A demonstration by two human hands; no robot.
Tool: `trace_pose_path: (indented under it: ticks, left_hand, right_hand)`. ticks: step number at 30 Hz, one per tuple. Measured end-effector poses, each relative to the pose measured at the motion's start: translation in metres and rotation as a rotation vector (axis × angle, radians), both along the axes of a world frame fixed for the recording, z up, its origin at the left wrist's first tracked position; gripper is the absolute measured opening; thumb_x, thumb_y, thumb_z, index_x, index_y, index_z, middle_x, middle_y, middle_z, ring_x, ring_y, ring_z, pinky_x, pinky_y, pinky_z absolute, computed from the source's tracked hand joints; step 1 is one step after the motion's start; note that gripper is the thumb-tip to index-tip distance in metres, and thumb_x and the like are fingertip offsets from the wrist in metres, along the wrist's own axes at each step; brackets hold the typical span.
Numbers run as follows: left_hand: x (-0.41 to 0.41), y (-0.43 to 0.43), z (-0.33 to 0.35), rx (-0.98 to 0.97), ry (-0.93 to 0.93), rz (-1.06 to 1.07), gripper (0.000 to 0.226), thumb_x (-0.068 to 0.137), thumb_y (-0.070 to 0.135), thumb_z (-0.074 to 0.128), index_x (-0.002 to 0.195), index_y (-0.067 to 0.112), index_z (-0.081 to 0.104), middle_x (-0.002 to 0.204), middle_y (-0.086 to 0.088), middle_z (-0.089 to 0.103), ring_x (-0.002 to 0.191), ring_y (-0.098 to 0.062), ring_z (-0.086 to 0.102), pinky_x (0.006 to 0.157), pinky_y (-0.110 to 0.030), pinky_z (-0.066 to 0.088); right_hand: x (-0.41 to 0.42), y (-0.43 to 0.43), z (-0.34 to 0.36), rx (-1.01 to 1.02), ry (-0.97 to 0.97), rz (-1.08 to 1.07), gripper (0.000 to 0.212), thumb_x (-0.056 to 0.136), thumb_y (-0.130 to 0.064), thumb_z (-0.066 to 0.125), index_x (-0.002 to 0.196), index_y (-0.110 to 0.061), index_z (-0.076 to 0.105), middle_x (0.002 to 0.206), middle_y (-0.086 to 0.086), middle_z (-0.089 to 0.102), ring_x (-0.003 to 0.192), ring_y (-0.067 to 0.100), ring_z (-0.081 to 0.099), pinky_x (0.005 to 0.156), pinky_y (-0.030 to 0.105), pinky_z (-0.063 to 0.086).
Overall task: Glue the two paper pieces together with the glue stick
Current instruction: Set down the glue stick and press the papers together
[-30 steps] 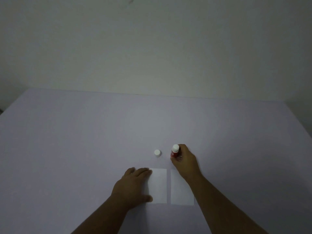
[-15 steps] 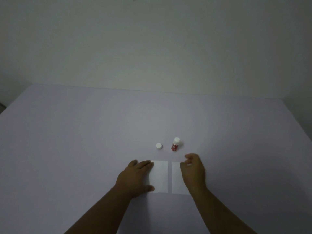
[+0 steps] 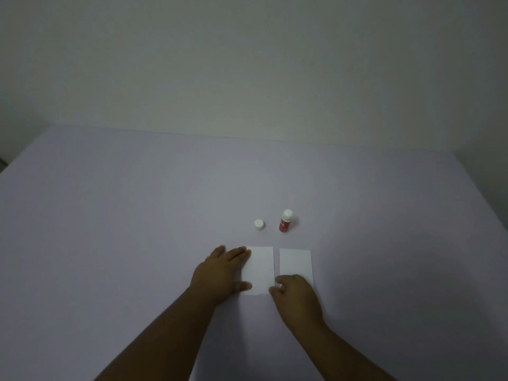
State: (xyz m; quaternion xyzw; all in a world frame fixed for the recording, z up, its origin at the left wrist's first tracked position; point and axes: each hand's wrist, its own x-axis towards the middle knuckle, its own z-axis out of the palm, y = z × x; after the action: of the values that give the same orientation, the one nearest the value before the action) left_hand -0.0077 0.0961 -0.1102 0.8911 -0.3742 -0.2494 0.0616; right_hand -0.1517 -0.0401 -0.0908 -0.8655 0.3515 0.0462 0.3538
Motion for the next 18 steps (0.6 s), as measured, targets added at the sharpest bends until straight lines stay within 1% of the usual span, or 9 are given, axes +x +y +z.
trace_pose_path:
  ticks: [5,7,8,10,11,12,15,16,18]
  left_hand:
    - [-0.001,-0.001,0.000,-0.008,0.002,0.027,0.077,0.082,0.061,0.053,0.146,0.043,0.015,0.156,0.023,0.018,0.146,-0.023,0.012,0.109,-0.047,0.034]
    - [-0.002,-0.001,0.001,-0.011,0.002,0.032,0.073,0.083,0.059,0.052,0.146,0.044,0.017,0.156,0.024,0.019,0.146,-0.022,0.013,0.109,-0.046,0.035]
    - [-0.002,-0.001,0.002,-0.013,0.004,0.030,0.072,0.085,0.058,0.051,0.146,0.044,0.018,0.155,0.024,0.019,0.146,-0.022,0.013,0.109,-0.045,0.035]
    - [-0.001,-0.001,0.005,-0.019,0.008,0.025,0.068,0.087,0.056,0.049,0.146,0.044,0.019,0.155,0.024,0.020,0.145,-0.021,0.014,0.109,-0.044,0.035]
    - [-0.001,-0.001,0.006,-0.023,0.008,0.025,0.066,0.088,0.055,0.048,0.146,0.043,0.019,0.155,0.024,0.020,0.145,-0.021,0.014,0.109,-0.043,0.035]
    - [-0.001,-0.001,0.008,-0.028,0.008,0.024,0.065,0.089,0.054,0.048,0.146,0.043,0.019,0.155,0.024,0.020,0.145,-0.021,0.014,0.110,-0.043,0.035]
    - [-0.001,-0.001,0.012,-0.027,0.014,0.018,0.064,0.090,0.052,0.047,0.147,0.042,0.019,0.156,0.023,0.020,0.145,-0.020,0.013,0.110,-0.043,0.034]
    - [-0.002,-0.001,0.013,-0.024,0.014,0.015,0.064,0.091,0.052,0.046,0.147,0.042,0.019,0.156,0.023,0.019,0.145,-0.021,0.013,0.110,-0.044,0.034]
    - [-0.002,0.000,0.013,-0.006,0.014,0.006,0.064,0.091,0.052,0.045,0.147,0.042,0.017,0.156,0.023,0.018,0.146,-0.021,0.012,0.111,-0.044,0.033]
  right_hand:
    - [0.003,0.004,0.000,0.000,-0.001,-0.021,0.034,0.087,-0.031,0.056,0.118,-0.016,0.060,0.120,0.004,0.061,0.110,0.020,0.055,0.093,0.031,0.044]
    - [0.004,0.004,0.001,0.006,-0.001,-0.035,0.032,0.087,-0.030,0.056,0.115,-0.016,0.062,0.116,0.003,0.062,0.107,0.020,0.056,0.092,0.031,0.045]
    - [0.005,0.005,0.001,0.011,-0.011,-0.043,0.028,0.087,-0.029,0.056,0.110,-0.016,0.064,0.110,0.003,0.063,0.102,0.020,0.058,0.089,0.031,0.046]
    - [0.007,0.006,0.003,0.032,-0.038,-0.068,0.013,0.086,-0.025,0.057,0.089,-0.017,0.067,0.092,0.005,0.065,0.085,0.019,0.059,0.080,0.033,0.051]
    - [0.008,0.006,0.004,0.047,-0.050,-0.086,0.012,0.085,-0.023,0.058,0.080,-0.015,0.065,0.084,0.005,0.065,0.078,0.019,0.059,0.076,0.034,0.053]
    - [0.008,0.006,0.003,0.064,-0.067,-0.108,0.013,0.085,-0.022,0.058,0.078,-0.013,0.065,0.082,0.006,0.066,0.076,0.019,0.059,0.075,0.035,0.053]
    - [0.012,0.006,0.003,0.124,-0.102,-0.188,0.016,0.087,-0.022,0.059,0.092,-0.010,0.069,0.091,0.006,0.070,0.084,0.020,0.061,0.079,0.030,0.049]
    - [0.013,0.006,0.003,0.150,-0.103,-0.214,0.018,0.087,-0.022,0.058,0.094,-0.009,0.069,0.094,0.007,0.070,0.086,0.021,0.062,0.080,0.030,0.049]
    - [0.016,0.004,0.002,0.216,-0.088,-0.262,0.019,0.088,-0.022,0.057,0.094,-0.009,0.069,0.096,0.009,0.070,0.089,0.023,0.062,0.083,0.034,0.052]
